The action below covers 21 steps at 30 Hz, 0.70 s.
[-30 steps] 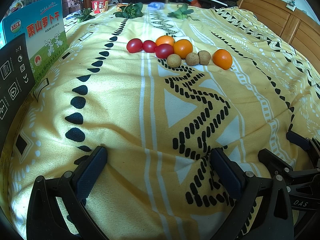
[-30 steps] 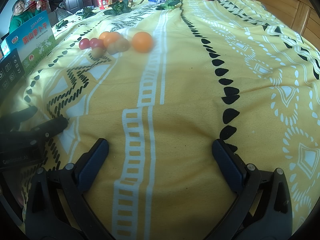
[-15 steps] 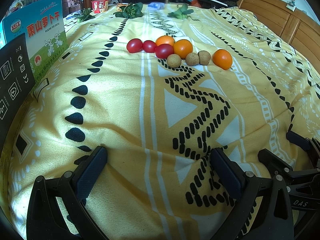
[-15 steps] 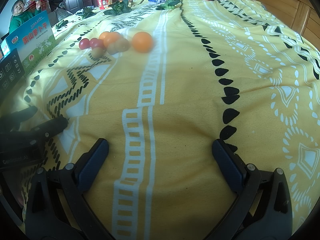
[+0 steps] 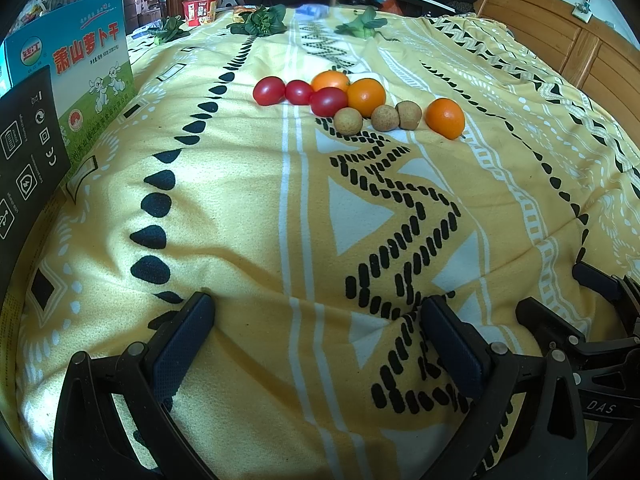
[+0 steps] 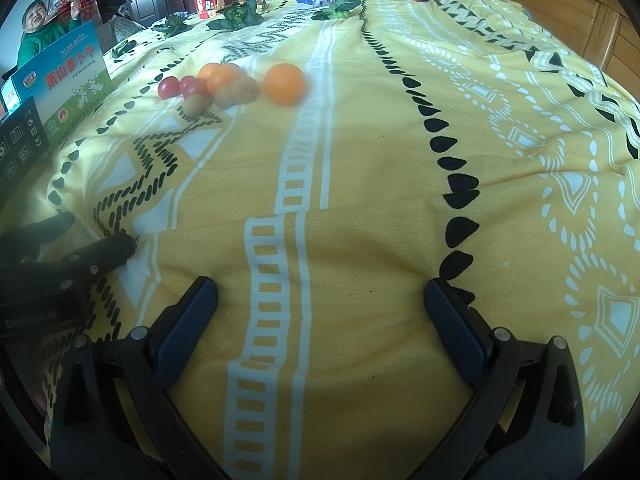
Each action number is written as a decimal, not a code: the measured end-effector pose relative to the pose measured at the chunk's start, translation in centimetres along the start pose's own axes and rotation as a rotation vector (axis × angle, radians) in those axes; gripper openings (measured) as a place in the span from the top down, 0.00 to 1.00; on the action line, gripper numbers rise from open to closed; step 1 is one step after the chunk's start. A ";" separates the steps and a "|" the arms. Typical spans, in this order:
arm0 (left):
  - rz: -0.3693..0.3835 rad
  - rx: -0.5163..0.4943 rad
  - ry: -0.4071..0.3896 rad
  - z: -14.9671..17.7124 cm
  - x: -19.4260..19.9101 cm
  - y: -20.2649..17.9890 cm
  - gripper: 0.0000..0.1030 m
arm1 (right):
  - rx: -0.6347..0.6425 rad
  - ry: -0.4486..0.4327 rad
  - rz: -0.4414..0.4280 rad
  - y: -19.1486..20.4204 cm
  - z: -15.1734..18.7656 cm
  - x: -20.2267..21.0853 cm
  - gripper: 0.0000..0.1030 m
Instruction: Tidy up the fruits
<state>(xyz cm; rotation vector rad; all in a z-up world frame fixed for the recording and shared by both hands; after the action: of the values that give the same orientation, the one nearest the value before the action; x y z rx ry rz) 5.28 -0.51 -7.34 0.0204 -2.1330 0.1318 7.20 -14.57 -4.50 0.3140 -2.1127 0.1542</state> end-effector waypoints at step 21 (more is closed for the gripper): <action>0.000 0.000 0.000 0.0 0.0 0.0 0.00 | 0.000 0.000 0.000 0.0 0.0 0.0 0.00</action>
<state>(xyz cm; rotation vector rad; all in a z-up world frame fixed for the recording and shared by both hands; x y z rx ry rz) 5.28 -0.51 -7.35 0.0203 -2.1329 0.1316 7.19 -14.58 -4.49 0.3140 -2.1127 0.1541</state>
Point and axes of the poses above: each gripper's, at about its wrist camera, not at the fingertips, and x roughly against the way its jaws point, y to its left, z to its underside, the point moved 9 cm from there along -x, roughly the way its jaws point, and after that the axes turned 3 degrees about y, right-handed, at the moved point
